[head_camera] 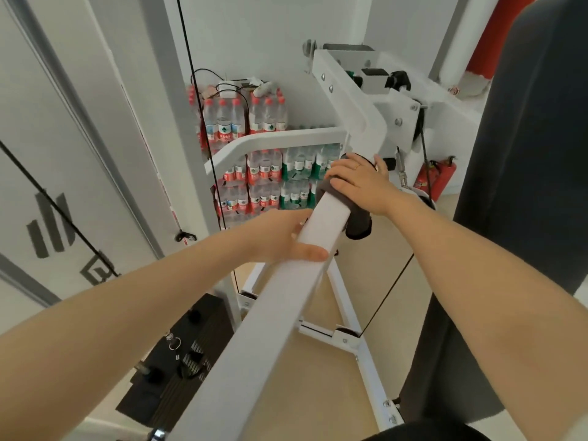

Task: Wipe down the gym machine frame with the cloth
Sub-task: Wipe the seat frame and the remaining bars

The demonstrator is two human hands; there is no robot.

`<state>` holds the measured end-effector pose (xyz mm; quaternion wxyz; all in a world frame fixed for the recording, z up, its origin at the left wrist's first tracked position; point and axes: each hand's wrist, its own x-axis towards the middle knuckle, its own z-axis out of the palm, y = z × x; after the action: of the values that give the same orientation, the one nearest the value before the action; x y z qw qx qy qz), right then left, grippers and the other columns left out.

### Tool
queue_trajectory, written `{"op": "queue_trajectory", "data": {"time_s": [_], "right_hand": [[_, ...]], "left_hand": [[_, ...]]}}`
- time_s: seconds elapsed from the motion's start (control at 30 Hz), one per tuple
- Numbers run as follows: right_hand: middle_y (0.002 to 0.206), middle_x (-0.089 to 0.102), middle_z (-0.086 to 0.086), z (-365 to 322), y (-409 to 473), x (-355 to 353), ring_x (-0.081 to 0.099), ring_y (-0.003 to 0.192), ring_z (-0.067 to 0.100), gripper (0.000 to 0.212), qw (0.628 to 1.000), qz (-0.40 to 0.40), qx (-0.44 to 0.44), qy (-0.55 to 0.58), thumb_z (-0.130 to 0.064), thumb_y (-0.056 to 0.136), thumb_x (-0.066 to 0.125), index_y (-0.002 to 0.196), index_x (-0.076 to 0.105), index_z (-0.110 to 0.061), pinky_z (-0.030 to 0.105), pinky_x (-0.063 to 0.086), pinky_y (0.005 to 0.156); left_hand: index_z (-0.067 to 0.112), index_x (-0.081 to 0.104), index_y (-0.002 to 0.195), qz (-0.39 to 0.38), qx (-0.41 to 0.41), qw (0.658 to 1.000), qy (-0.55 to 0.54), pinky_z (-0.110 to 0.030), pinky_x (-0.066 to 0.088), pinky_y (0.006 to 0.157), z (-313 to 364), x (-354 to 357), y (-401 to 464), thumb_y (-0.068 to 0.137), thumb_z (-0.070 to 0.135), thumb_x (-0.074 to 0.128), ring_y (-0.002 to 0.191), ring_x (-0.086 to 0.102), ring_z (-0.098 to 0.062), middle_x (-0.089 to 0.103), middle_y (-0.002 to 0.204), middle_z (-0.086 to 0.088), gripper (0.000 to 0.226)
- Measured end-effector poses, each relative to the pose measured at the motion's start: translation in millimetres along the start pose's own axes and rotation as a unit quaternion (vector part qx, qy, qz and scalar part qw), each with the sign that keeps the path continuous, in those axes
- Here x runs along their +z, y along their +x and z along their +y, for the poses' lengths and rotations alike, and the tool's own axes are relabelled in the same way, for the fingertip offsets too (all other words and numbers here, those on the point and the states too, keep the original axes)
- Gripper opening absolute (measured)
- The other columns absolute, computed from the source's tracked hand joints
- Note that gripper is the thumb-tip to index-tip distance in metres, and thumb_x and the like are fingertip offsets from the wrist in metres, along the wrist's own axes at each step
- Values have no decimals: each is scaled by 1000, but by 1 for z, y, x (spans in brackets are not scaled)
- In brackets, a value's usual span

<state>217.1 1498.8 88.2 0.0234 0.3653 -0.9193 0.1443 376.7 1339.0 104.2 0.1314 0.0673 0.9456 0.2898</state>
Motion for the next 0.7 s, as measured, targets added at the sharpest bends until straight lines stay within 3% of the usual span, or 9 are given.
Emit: {"op": "queue_trajectory", "data": {"time_s": [0.1, 0.17, 0.23, 0.3, 0.43, 0.6, 0.7], "right_hand": [[148, 33, -9, 14, 19, -4, 10, 142, 15, 35, 999, 4, 39, -2, -33, 101, 28, 126, 52, -29, 46, -6, 113], [148, 33, -6, 14, 23, -3, 12, 142, 17, 36, 999, 1, 37, -20, -29, 102, 26, 127, 52, -25, 42, -3, 114], [142, 42, 0, 7, 15, 0, 20, 139, 21, 34, 1000, 10, -13, -15, -24, 101, 30, 124, 56, -18, 38, 6, 115], [131, 53, 6, 0, 1, 4, 34, 132, 26, 32, 995, 40, -91, 12, -19, 100, 35, 117, 61, -12, 35, 17, 113], [120, 60, 9, -1, -14, 4, 44, 121, 26, 39, 985, 51, -165, 17, -24, 93, 36, 114, 64, -6, 29, 23, 105], [120, 59, 9, 25, 22, -5, 43, 122, 28, 27, 994, 56, -91, 23, -14, 99, 41, 111, 63, -6, 35, 24, 109], [127, 56, 9, 29, 32, -2, 39, 126, 26, 32, 996, 66, -52, 9, -16, 100, 36, 115, 63, -8, 34, 20, 111]], "left_hand": [[35, 35, 138, -2, -16, 1000, -14, -21, 35, 83, 2, -7, 4, 73, 55, 66, 93, 53, -5, 53, 106, 16, 74], [34, 37, 137, 18, -26, 999, -34, -15, 36, 74, 2, -8, 8, 77, 54, 62, 87, 55, -1, 55, 99, 19, 67], [33, 39, 136, 28, -37, 997, -54, -8, 36, 62, 1, -9, 10, 83, 52, 57, 76, 53, 7, 53, 88, 24, 59], [31, 43, 134, 21, -36, 997, -63, -6, 42, 58, 0, -9, 13, 85, 48, 54, 78, 56, 4, 56, 86, 21, 53], [33, 47, 131, 3, -30, 995, -98, -11, 47, 73, -2, -9, 15, 87, 44, 54, 84, 63, -4, 65, 90, 14, 46], [37, 44, 133, 17, -40, 990, -132, -21, 48, 87, -5, -1, 14, 87, 47, 51, 96, 61, -5, 68, 103, 8, 48], [39, 50, 127, 38, -58, 984, -163, -6, 48, 65, -2, -2, 13, 85, 44, 56, 85, 66, -4, 68, 95, 10, 43]]}}
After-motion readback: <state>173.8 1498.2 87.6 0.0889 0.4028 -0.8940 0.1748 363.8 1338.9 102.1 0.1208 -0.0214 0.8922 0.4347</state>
